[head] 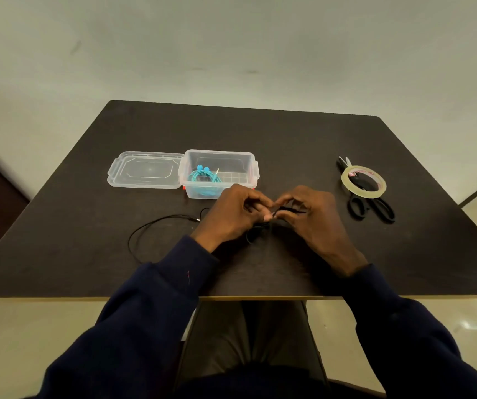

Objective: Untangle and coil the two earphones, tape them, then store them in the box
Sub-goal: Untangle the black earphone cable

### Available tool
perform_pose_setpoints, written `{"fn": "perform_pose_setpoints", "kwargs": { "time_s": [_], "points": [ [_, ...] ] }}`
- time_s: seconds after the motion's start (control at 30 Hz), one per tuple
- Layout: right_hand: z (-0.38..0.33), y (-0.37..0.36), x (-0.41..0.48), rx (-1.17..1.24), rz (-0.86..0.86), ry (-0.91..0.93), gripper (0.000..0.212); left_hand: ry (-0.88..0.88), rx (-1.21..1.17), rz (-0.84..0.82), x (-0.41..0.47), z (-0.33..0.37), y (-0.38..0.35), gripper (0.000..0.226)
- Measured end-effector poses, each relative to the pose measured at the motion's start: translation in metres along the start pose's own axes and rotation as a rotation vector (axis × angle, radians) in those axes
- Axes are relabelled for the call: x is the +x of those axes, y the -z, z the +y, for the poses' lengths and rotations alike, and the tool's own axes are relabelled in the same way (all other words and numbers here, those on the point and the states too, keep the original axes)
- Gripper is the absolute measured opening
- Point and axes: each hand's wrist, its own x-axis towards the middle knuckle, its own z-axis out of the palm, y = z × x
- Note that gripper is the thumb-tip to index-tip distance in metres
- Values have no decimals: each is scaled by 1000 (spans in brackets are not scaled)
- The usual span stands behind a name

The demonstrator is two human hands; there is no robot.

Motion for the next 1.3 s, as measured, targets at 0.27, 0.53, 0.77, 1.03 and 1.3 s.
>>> {"fn": "perform_pose_setpoints", "kwargs": {
  "time_s": [0.27, 0.53, 0.77, 1.03, 1.3],
  "points": [
    [-3, 5, 0, 191, 48, 5, 23, 46, -200, -53, -2, -1, 1, 19],
    [-11, 3, -4, 395, 145, -47, 13, 260, -655, -100, -3, 3, 2, 27],
    [-10, 10, -4, 323, 193, 7, 10, 255, -802, 88, -3, -1, 2, 27],
    [-6, 18, -10, 357, 123, -53, 14, 228, -886, 293, -3, 0, 5, 25],
    [4, 24, -24, 303, 64, -115, 7, 178, -786, 387, -4, 7, 4, 21]
  ]
}}
